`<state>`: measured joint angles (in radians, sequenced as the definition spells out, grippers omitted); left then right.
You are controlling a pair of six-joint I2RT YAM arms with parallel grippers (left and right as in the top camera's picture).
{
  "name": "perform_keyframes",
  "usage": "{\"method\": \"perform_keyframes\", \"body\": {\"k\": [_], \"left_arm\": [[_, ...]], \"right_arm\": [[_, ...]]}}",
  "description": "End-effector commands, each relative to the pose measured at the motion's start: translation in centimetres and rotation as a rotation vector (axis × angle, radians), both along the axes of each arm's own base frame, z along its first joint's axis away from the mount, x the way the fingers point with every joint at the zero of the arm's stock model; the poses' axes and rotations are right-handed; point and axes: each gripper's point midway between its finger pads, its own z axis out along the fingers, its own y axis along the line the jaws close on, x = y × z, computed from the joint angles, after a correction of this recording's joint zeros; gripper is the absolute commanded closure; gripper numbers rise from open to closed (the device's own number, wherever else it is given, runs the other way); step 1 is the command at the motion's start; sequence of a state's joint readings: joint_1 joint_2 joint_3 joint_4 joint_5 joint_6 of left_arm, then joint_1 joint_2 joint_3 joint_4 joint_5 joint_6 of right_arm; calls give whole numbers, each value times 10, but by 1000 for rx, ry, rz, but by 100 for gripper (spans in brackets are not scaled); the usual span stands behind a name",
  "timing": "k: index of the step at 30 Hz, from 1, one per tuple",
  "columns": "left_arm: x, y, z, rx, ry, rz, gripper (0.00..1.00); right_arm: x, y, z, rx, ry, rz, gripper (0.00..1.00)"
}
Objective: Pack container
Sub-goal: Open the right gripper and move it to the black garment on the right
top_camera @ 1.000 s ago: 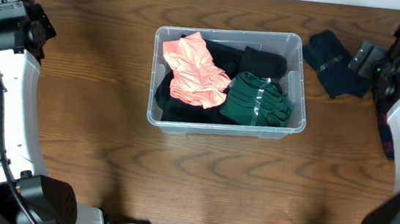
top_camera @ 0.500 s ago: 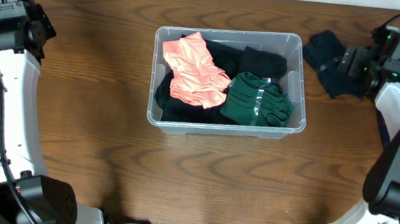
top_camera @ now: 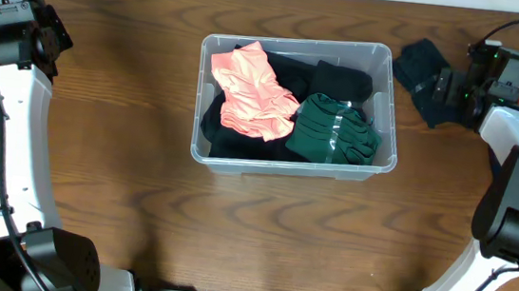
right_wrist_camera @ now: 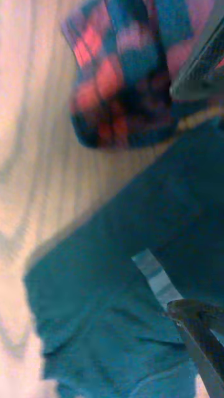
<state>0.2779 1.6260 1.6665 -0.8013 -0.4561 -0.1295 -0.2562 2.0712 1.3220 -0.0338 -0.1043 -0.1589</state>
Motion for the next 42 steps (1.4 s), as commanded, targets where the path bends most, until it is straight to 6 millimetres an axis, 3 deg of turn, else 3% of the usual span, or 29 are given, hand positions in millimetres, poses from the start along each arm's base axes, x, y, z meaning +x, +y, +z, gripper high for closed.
{"method": "perform_keyframes", "body": {"k": [1,8,13,19,22,29,37,39,42], "left_arm": [[-2,3,1,14,8,9,2],[-2,3,0,14,8,9,2],[-2,3,1,14,8,9,2],[-2,3,0,14,8,9,2],[-2,3,0,14,8,9,2],[-2,3,0,14,8,9,2],[-2,3,0,14,8,10,2],[-2,3,0,14,8,9,2],[-2,3,0,14,8,9,2]], "right_arm": [[-3,7,-17,65,20,66,1],[-17,16,-32,129,93,75,1],[-43,28,-46,291,218,-36,1],[-55,81,-26,597,255,50,1],[-58,90,-14,678,262,34,1],[-56,67,17,561,183,35,1],[-52,44,94,298,4,87,1],[-52,34,103,203,-20,82,1],[-49,21,102,90,-21,90,1]]}}
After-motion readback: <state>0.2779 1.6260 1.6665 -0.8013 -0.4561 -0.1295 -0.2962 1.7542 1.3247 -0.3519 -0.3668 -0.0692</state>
